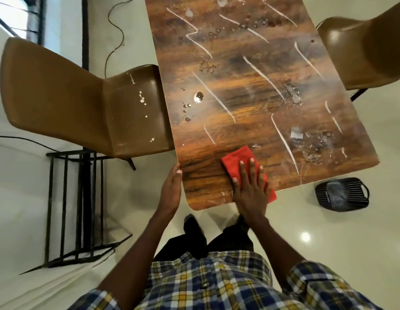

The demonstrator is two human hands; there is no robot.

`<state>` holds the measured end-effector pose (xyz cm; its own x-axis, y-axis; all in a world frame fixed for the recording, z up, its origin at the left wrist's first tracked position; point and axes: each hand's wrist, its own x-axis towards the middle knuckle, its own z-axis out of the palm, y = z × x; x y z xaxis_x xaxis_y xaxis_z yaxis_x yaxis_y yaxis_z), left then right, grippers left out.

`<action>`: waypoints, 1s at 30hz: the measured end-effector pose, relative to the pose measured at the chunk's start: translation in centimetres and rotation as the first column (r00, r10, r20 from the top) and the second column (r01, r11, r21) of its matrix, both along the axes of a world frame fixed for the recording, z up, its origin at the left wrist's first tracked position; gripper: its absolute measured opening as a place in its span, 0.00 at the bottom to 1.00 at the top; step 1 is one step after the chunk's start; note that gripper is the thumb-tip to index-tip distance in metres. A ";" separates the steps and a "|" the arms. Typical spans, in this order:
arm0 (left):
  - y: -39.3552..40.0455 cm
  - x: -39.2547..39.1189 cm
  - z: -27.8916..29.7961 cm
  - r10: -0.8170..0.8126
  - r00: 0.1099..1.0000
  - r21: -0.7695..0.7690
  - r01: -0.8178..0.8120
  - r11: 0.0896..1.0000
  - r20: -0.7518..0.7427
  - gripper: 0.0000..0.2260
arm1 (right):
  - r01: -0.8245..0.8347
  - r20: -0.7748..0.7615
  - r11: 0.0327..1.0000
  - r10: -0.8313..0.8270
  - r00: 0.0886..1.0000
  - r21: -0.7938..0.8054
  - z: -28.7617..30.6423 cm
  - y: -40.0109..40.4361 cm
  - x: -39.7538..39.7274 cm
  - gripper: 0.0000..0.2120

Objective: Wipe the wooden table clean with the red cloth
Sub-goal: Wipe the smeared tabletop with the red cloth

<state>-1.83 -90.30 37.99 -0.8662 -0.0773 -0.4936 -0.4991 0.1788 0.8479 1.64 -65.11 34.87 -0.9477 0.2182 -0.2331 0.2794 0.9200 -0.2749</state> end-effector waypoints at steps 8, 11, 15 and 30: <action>-0.1 -0.8 -0.9 0.084 0.995 0.039 -0.085 0.996 0.046 0.20 | -0.243 -0.013 0.968 0.243 0.970 -0.060 -0.8 -12.5 2.7 0.32; 0.3 -0.5 -0.3 0.025 0.999 -0.039 -0.023 0.999 0.047 0.18 | -0.370 -0.024 0.928 0.370 0.929 -0.037 -0.7 -9.3 2.7 0.31; 0.6 -0.1 0.5 -0.073 0.997 -0.160 0.071 0.985 -0.006 0.24 | -0.142 0.008 0.990 0.142 0.990 0.010 -0.7 0.4 2.5 0.29; 0.2 -1.5 1.7 -0.248 0.967 -0.412 0.206 0.888 -0.051 0.23 | -0.236 0.074 0.970 0.240 0.968 -0.066 -0.4 -11.6 -2.2 0.36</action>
